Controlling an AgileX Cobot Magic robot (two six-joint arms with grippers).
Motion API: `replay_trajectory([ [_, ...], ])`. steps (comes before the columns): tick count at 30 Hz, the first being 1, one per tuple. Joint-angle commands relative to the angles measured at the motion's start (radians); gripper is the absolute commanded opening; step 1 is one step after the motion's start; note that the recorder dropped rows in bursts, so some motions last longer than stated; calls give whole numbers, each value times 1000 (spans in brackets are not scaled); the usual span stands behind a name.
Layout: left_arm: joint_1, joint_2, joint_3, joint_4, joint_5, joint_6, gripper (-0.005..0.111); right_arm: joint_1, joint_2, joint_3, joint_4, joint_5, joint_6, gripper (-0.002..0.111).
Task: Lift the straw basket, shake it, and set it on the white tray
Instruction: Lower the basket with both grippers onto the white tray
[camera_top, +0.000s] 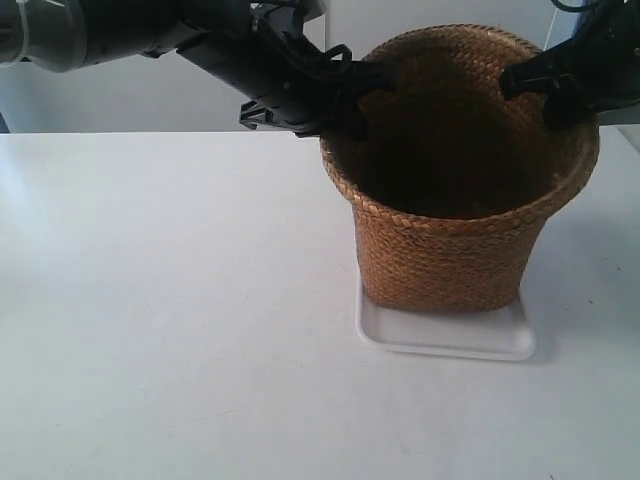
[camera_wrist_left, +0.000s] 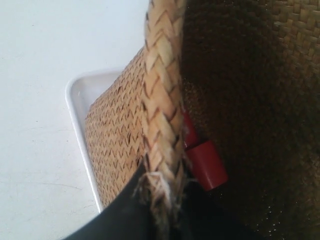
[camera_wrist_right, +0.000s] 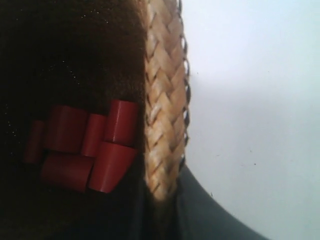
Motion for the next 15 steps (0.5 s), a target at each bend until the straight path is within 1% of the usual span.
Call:
replay_trajectory([
  [1, -15, -10, -18, -55, -9, 23, 0, -1, 12, 0, -1, 4, -8, 0],
  [3, -15, -10, -18, -55, -9, 29, 1, -1, 12, 0, -1, -5, -10, 1],
  [5, -15, -10, -18, -55, -11, 32, 6, -1, 12, 0, -1, -9, -10, 6],
  [7, -15, -10, -18, -55, -11, 53, 15, -1, 12, 0, -3, -12, -10, 13],
  [8, -15, -10, -18, -55, -11, 56, 25, -1, 12, 0, -11, -12, -3, 21],
  [9, -15, -10, -18, -55, -9, 56, 30, -1, 12, 0, -16, -9, -3, 24],
  [12, -15, -10, -18, -55, -12, 60, 40, -1, 12, 0, -27, -3, 0, 33],
  [15, -15, -10, -18, -57, -17, 62, 46, -1, 12, 0, -34, -3, 0, 40],
])
